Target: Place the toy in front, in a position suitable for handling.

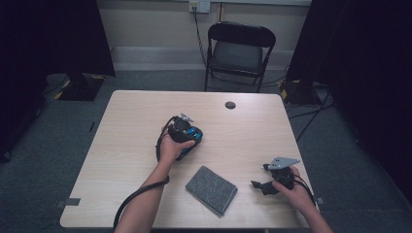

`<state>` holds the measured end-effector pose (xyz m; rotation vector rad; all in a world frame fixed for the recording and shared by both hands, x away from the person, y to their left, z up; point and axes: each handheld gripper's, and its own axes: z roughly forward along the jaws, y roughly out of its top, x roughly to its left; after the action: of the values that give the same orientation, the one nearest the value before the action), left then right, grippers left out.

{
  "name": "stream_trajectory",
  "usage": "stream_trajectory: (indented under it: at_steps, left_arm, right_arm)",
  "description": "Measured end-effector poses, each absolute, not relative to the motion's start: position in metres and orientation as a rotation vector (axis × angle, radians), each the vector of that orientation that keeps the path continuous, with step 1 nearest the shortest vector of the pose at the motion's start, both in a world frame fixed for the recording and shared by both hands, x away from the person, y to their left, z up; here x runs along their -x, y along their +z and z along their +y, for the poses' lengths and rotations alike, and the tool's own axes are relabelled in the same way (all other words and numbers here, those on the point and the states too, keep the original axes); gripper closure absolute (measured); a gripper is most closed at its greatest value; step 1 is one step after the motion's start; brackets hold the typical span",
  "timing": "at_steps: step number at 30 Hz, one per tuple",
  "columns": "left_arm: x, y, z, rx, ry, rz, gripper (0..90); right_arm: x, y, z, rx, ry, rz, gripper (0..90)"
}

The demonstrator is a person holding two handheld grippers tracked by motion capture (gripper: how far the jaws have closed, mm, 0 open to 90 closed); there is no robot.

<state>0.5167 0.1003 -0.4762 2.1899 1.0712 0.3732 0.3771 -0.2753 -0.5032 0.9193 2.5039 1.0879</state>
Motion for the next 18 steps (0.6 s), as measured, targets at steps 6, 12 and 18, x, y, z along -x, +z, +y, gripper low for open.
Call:
stream_trajectory:
  at_steps: [6, 12, 18]
  left_arm:
    - [-0.508, -0.467, 0.111, -2.151, 0.371, 1.048, 16.1]
    - [-0.489, -0.463, 0.130, -2.119, 0.360, 1.032, 15.9]
    - [-0.474, -0.466, 0.144, -2.112, 0.373, 1.055, 15.8]
  right_arm:
    - [-0.377, -0.503, -0.275, -0.919, 1.088, 2.504, 12.0]
    - [-0.377, -0.503, -0.275, -0.919, 1.087, 2.504, 11.9]
    - [-0.377, -0.503, -0.275, -0.919, 1.089, 2.504, 11.9]
